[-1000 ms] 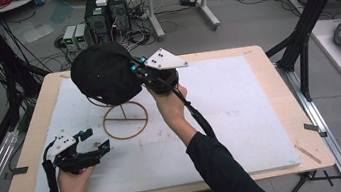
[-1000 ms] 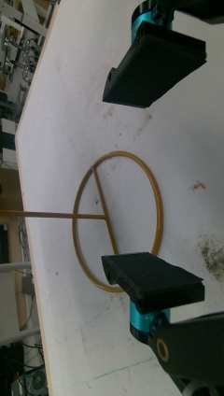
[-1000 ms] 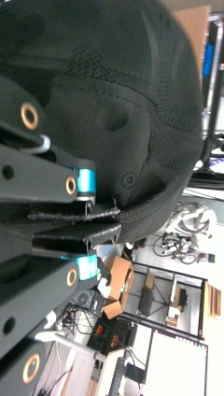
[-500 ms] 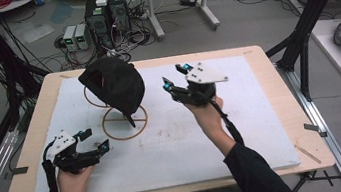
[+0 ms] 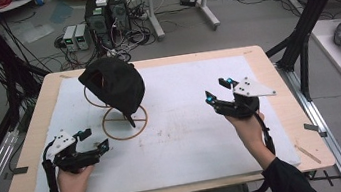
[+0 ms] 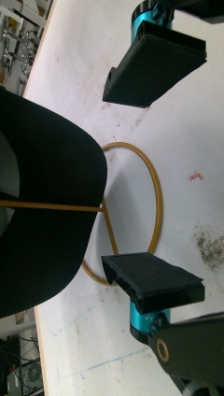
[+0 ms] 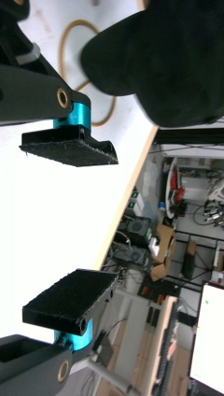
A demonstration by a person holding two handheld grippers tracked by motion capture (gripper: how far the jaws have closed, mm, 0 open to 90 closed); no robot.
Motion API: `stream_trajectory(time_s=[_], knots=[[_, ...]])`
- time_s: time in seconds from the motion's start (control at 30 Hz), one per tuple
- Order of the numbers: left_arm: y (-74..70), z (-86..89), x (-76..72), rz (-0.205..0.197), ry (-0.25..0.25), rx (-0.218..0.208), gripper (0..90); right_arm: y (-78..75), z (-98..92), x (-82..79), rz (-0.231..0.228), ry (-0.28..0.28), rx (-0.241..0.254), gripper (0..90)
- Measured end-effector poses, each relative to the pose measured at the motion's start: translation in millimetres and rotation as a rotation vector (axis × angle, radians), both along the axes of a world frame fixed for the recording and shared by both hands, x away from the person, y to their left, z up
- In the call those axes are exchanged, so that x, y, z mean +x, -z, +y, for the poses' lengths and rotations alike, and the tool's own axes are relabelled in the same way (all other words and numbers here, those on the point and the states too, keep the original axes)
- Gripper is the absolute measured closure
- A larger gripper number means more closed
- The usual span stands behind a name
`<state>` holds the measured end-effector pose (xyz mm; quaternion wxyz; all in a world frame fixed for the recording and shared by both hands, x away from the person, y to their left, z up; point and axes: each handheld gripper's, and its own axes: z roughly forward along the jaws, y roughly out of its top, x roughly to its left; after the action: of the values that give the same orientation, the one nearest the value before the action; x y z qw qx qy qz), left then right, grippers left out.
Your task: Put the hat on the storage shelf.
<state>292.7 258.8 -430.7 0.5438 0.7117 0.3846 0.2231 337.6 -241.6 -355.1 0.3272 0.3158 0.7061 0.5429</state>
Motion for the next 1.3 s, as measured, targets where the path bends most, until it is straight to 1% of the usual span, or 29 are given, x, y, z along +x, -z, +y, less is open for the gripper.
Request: stream_trajectory(time_s=[0.13,0.23,0.3,0.33,0.4,0.5,0.57,0.6,0.67,0.73,0.77,0.83,0.87,0.93,1.07,1.17,1.3], knots=[[-0.1,0.5,-0.2,-0.002,-0.004,-0.005,18.2,14.0,-13.2,-6.3,0.025,0.013,-0.044,36.2],[0.5,1.0,0.2,0.001,-0.006,-0.002,18.1,24.6,-22.0,-9.7,0.049,0.028,-0.06,34.7],[1.3,1.2,0.6,0.002,-0.007,-0.001,18.1,31.5,-27.2,-12.3,0.062,0.044,-0.052,34.0],[1.7,1.3,0.7,0.002,-0.007,0.002,18.1,34.6,-29.8,-12.6,0.059,0.051,-0.049,33.3],[2.3,1.6,0.6,0.003,-0.009,0.005,18.0,40.4,-34.5,-13.4,0.071,0.076,-0.03,31.5],[3.1,2.6,-0.1,0.005,-0.013,0.01,18.0,48.8,-40.7,-13.1,0.101,0.112,-0.004,29.9],[3.5,4.0,-0.6,0.004,-0.018,0.007,18.0,51.9,-43.2,-11.0,0.143,0.129,-0.006,28.3],[3.7,4.9,-0.6,0.005,-0.021,0.006,18.0,54.1,-44.2,-11.5,0.156,0.139,0.005,28.3],[3.8,6.6,0.3,0.002,-0.026,0.003,17.8,59.9,-45.8,-11.5,0.163,0.167,0.015,28.1],[3.8,7.7,1.2,0.002,-0.031,0.006,17.6,64.0,-46.8,-8.6,0.21,0.172,0.025,28.1],[4.0,7.8,1.7,0.003,-0.031,0.002,17.6,65.5,-47.3,-7.8,0.224,0.179,0.034,28.0],[4.2,7.8,2.7,0.003,-0.03,0.006,17.4,68.0,-47.8,-6.6,0.236,0.19,0.035,27.0],[4.3,7.4,3.0,0.001,-0.029,0.006,17.4,69.3,-48.4,-5.7,0.235,0.192,0.028,27.0],[4.7,6.3,3.5,0.003,-0.028,0.009,17.4,71.4,-48.6,-4.5,0.262,0.193,0.027,27.0],[5.5,4.4,4.6,0.007,-0.021,0.017,17.4,75.8,-50.7,-2.5,0.276,0.195,0.019,27.0],[6.3,3.1,5.1,0.009,-0.023,0.02,17.4,76.8,-51.9,-2.5,0.273,0.205,0.011,27.1],[6.4,2.3,5.0,0.009,-0.023,0.024,17.4,77.7,-52.1,-2.6,0.271,0.204,-0.002,27.1]])
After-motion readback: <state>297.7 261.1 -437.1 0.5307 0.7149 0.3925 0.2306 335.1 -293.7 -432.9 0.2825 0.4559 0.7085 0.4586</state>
